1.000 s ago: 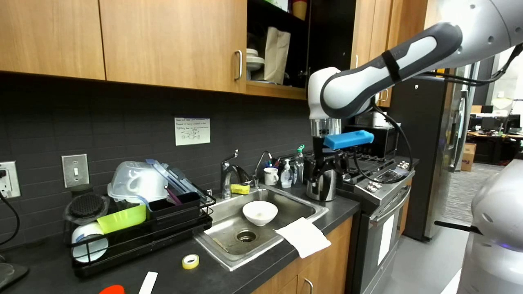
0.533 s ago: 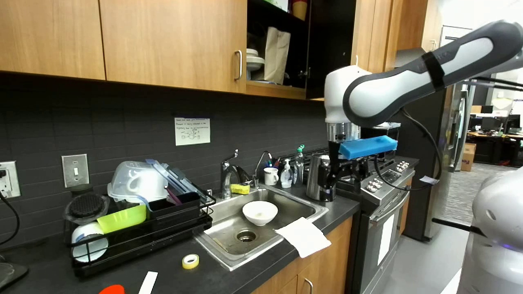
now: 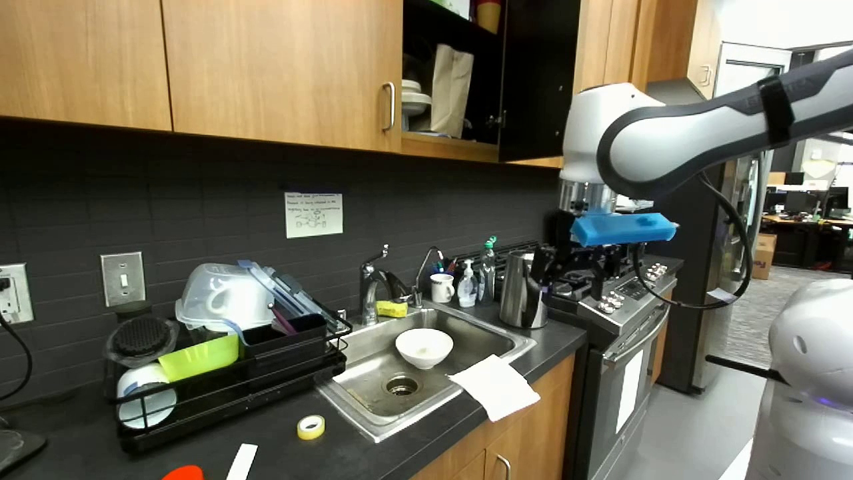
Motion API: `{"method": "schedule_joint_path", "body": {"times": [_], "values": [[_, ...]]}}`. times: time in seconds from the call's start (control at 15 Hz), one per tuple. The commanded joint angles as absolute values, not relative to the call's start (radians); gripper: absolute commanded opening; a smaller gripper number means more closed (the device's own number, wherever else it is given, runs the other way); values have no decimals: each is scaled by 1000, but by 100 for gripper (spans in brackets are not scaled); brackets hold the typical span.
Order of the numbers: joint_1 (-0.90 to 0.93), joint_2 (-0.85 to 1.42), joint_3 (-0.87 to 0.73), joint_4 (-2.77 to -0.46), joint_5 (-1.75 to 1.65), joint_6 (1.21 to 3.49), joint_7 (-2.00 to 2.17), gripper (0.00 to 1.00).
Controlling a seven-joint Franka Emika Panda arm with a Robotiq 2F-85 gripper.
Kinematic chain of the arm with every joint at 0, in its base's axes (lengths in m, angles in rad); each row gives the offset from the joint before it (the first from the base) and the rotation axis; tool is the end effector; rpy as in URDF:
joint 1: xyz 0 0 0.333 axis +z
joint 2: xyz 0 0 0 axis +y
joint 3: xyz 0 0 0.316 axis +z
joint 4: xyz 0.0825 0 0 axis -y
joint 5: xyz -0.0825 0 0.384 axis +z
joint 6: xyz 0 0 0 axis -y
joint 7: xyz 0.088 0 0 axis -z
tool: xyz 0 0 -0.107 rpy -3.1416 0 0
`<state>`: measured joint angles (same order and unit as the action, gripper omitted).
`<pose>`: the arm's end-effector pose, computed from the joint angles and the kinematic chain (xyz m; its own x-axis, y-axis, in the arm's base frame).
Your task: Close the open cabinet door
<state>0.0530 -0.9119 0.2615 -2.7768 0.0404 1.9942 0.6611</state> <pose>0.2825 0.0908 0.4565 0.8870 -0.4202 0.1915 -0.4383 -0.8967 0.0622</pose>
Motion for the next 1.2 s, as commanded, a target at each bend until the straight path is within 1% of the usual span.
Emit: {"method": "schedule_joint_path", "body": {"times": [0.0, 0.53, 0.87, 0.93, 1.0, 1.07, 1.13], "values": [[11, -1009, 264, -2773, 32, 1965, 676, 100], [-65, -1208, 232, -2775, 4, 1808, 654, 100], [-121, -1281, 177, -2771, -51, 1812, 601, 100], [-130, -1290, 163, -2773, -55, 1822, 589, 91], [-142, -1293, 146, -2773, -59, 1839, 575, 73], [-153, -1294, 131, -2772, -61, 1854, 560, 68], [-164, -1292, 116, -2772, -63, 1870, 544, 60]]}}
